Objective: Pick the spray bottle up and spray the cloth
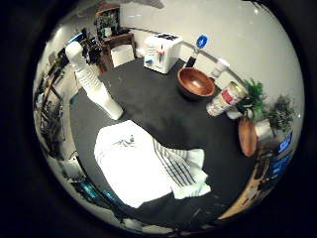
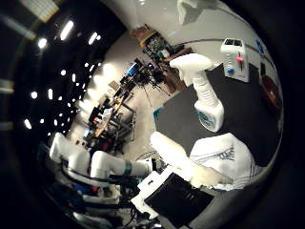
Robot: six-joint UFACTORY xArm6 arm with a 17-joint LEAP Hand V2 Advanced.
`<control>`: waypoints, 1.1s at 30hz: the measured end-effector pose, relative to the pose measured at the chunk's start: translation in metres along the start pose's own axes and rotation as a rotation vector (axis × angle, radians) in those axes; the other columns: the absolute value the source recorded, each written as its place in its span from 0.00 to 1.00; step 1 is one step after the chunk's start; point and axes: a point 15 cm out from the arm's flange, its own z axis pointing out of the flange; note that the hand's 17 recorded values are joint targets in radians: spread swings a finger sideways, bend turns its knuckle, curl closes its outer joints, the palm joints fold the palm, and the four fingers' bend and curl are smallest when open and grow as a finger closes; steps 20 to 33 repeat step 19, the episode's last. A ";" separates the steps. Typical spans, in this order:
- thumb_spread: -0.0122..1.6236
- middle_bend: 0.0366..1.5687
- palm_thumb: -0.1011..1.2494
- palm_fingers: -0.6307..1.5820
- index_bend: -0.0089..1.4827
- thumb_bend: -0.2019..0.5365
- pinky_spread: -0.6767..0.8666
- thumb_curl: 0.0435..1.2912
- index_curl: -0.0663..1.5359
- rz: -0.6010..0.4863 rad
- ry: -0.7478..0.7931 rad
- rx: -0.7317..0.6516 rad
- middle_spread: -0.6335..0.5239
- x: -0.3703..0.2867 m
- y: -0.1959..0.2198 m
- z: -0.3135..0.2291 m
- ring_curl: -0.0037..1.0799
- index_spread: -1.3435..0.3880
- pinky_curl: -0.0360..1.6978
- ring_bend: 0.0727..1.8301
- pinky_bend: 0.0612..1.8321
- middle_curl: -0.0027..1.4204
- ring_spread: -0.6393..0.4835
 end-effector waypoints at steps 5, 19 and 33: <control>0.60 0.09 0.44 0.45 0.20 0.23 0.86 0.32 0.26 0.006 0.120 -0.057 0.48 0.021 0.017 -0.035 0.16 0.48 0.10 0.11 0.28 0.22 0.82; 0.61 0.09 0.47 0.46 0.18 0.24 0.87 0.32 0.27 0.077 0.215 -0.065 0.48 0.043 0.069 -0.055 0.17 0.47 0.12 0.07 0.26 0.19 0.82; 0.61 0.09 0.47 0.46 0.18 0.24 0.87 0.32 0.27 0.077 0.215 -0.065 0.48 0.043 0.069 -0.055 0.17 0.47 0.12 0.07 0.26 0.19 0.82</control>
